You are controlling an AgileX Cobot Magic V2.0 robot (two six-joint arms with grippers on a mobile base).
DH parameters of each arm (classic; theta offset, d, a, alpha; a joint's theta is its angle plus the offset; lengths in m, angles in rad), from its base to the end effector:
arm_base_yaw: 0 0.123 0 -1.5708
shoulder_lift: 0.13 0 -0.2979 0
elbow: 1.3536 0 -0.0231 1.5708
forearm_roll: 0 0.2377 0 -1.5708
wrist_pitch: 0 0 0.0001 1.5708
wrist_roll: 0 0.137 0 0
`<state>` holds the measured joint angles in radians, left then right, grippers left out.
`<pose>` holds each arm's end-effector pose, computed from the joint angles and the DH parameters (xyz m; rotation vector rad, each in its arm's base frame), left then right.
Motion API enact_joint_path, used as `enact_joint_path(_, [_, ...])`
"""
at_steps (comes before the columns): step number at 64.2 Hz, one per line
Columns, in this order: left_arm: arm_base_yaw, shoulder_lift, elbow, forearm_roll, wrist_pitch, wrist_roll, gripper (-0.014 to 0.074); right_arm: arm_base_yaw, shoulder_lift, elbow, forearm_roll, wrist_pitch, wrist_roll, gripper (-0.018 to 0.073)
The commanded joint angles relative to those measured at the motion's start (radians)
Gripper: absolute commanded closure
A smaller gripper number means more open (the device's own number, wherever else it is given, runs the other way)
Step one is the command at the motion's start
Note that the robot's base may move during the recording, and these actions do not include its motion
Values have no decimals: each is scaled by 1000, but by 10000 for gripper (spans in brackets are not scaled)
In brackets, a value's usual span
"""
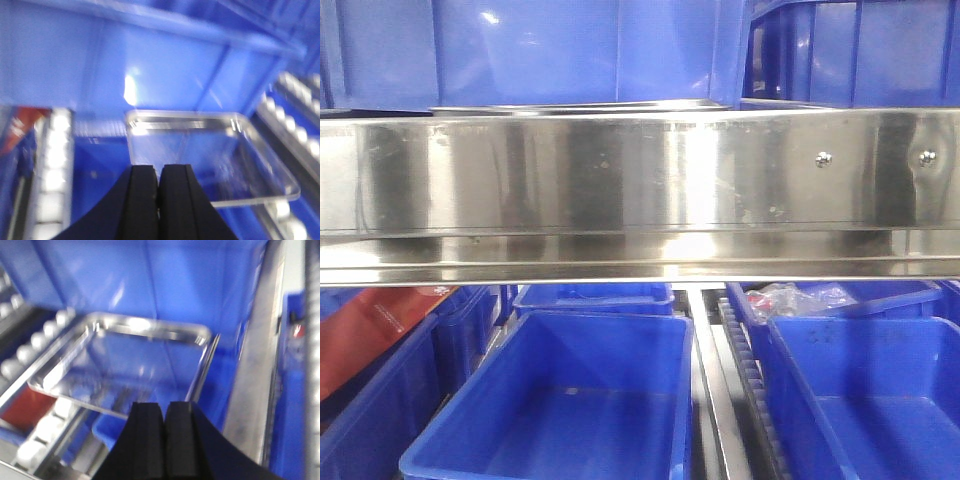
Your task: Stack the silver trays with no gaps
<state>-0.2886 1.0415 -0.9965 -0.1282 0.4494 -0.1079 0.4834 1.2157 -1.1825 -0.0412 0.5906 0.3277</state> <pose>0.2341 -0.0774 0.3767 0.1015 1.9921 -0.3870 0.2558 0.1308 0.3792 -0.1888 2.1296 0.4380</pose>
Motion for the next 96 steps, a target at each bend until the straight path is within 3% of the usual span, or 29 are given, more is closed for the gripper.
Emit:
enact_joint_path(1, [-30,46,-17,15,-20,-8,613,43,66,-31,-136,22,116,624])
enact_joint_path(5, [-32,79,-23,15,-22,-8,613,57,115,-61,-191,77,158,624])
enact_joint_path(15, [-32,171,-48,7,-20,-8,587,59,228,-147,-177,143,158,624])
enact_joint_path(28, [-32,274,-93,-5,-27,-8,307,59,297,-187,-163,118,160,624])
enact_joint_path(32, [-32,304,-114,-5,-29,-8,257,59,314,-190,-163,113,160,624])
enact_joint_path(65, [-32,424,-195,-6,-36,-8,258,59,383,-192,-163,48,164,617])
enact_joint_path(70, [-32,424,-195,-2,-42,-8,258,59,383,-192,-163,38,167,512])
enact_joint_path(76, [-32,424,-195,0,-47,-8,258,59,384,-192,-163,32,189,292])
enact_joint_path(79, [-32,424,-195,0,-57,-8,258,59,386,-192,-166,25,205,234])
enact_joint_path(96, [-32,447,-195,4,-86,-8,258,26,437,-208,-174,34,228,265])
